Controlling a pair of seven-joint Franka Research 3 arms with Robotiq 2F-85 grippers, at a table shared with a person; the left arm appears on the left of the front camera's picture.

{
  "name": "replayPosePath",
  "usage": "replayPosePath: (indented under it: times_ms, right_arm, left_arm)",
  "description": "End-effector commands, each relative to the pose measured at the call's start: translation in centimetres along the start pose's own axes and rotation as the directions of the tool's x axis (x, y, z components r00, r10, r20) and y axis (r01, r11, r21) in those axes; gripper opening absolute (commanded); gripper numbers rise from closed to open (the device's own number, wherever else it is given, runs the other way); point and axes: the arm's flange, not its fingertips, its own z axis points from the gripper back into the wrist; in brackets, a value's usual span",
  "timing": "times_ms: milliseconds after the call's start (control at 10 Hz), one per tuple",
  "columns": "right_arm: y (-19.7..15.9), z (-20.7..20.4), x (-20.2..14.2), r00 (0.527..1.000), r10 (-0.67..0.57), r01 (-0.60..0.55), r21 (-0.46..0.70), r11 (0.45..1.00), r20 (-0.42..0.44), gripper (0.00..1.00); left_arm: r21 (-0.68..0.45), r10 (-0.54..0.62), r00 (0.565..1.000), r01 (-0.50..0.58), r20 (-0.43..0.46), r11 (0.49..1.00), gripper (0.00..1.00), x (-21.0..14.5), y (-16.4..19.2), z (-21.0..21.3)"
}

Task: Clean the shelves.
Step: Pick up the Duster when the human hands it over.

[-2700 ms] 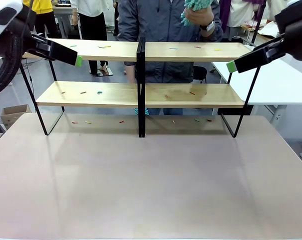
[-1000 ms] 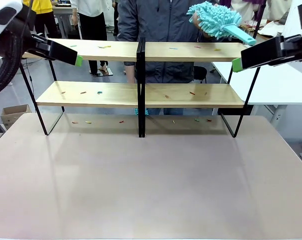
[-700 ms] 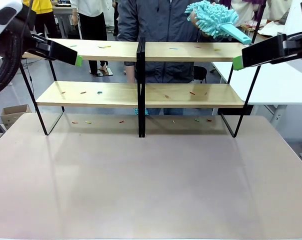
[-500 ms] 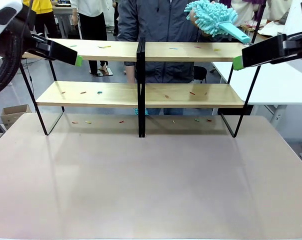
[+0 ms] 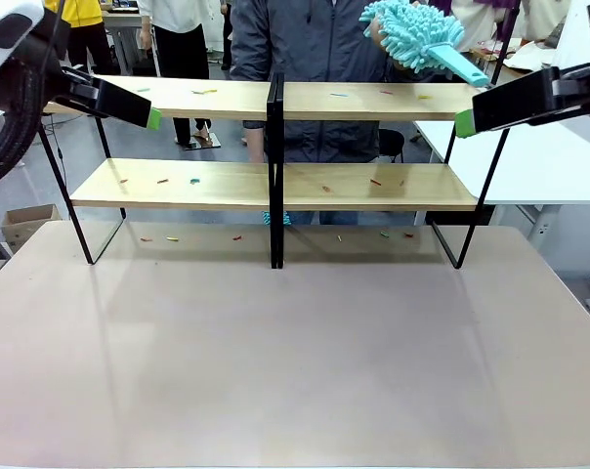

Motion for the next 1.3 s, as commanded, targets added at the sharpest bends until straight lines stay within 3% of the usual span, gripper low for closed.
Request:
replayPosePath:
  times_ms: [0,100,200,300,400,500,600,700,800,900,1100,1200]
  right_arm:
    - [0.0,0.0,0.0,1.000,0.000,0.000,0.000,1.000,0.000,1.00]
    - [-1.9,0.3,2.3,0.993,-0.081,0.095,0.171,0.981,-0.090,1.00]
    - [-5.6,0.3,5.4,0.941,-0.213,0.288,0.291,0.912,-0.263,1.00]
    - [-11.5,-0.8,9.0,0.832,-0.305,0.515,0.439,0.736,-0.464,1.00]
    - [-16.1,-3.1,10.3,0.709,-0.424,0.689,0.423,0.588,-0.564,1.00]
    - [-15.5,-4.2,8.7,0.727,-0.522,0.663,0.262,0.701,-0.446,1.00]
    - [-13.0,-2.0,6.9,0.935,-0.294,0.348,0.352,0.869,-0.199,1.00]
    - [-16.9,-3.5,7.8,0.878,-0.382,0.470,0.377,0.798,-0.287,1.00]
    - [-17.3,-4.3,8.2,0.846,-0.416,0.526,0.394,0.753,-0.334,1.00]
    - [-21.4,-7.4,10.2,0.741,-0.531,0.670,0.397,0.627,-0.411,1.00]
    - [-25.3,-14.9,13.7,0.723,-0.511,0.691,0.460,0.558,-0.466,1.00]
    - [-26.6,-18.4,15.0,0.692,-0.553,0.722,0.431,0.542,-0.464,1.00]
  left_arm:
    - [-0.003,-0.001,1.000,0.001,0.011,1.000,1.00,0.0,0.0,0.0]
    - [-0.003,-0.001,1.000,0.001,0.011,1.000,1.00,0.0,0.0,0.0]
    - [-0.003,-0.001,1.000,0.001,0.011,1.000,1.00,0.0,0.0,0.0]
    - [-0.003,-0.001,1.000,0.001,0.011,1.000,1.00,0.0,0.0,0.0]
    - [-0.003,-0.001,1.000,0.001,0.011,1.000,1.00,0.0,0.0,0.0]
    - [-0.003,-0.001,1.000,0.001,0.011,1.000,1.00,0.0,0.0,0.0]
    - [-0.003,-0.001,1.000,0.001,0.011,1.000,1.00,0.0,0.0,0.0]
    - [-0.003,-0.001,1.000,0.001,0.011,1.000,1.00,0.0,0.0,0.0]
    - [-0.003,-0.001,1.000,0.001,0.011,1.000,1.00,0.0,0.0,0.0]
    - [-0.003,-0.001,1.000,0.001,0.011,1.000,1.00,0.0,0.0,0.0]
    - [-0.003,-0.001,1.000,0.001,0.011,1.000,1.00,0.0,0.0,0.0]
    - [-0.003,-0.001,1.000,0.001,0.011,1.000,1.00,0.0,0.0,0.0]
